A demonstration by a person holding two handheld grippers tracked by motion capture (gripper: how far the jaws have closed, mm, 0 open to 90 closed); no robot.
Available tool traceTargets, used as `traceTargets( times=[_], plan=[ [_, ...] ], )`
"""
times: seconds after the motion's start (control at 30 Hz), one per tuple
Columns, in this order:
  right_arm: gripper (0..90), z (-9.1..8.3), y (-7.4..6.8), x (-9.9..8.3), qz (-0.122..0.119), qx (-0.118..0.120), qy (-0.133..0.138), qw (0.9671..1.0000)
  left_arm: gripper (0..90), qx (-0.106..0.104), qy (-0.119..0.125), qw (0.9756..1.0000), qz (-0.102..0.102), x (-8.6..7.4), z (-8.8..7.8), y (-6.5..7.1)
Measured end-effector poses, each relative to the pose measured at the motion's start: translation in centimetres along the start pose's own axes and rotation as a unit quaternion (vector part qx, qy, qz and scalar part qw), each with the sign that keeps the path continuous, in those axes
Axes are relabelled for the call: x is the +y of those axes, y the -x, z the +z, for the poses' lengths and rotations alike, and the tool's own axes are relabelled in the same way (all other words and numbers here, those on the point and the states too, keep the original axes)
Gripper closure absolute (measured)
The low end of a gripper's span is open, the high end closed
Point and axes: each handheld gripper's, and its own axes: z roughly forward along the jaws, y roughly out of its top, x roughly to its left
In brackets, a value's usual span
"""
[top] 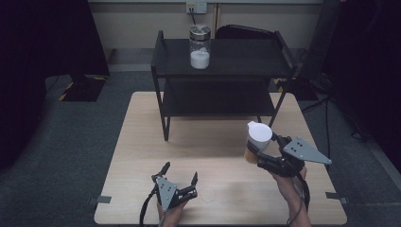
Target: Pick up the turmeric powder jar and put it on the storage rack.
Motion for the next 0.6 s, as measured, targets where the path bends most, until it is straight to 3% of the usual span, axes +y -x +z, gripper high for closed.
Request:
traceTargets(
  times=[0.27,0.6],
  plan=[
    [30.6,-0.1,1.9,3.1,0.003,0.03,0.014,0.9994,0.0,0.001,0.0,1.0,0.0,0.0,0.0,0.0],
    [30.6,0.4,3.8,7.1,-0.005,0.048,0.031,0.9984,0.0,0.0,0.0,1.0,0.0,0.0,0.0,0.0]
  ],
)
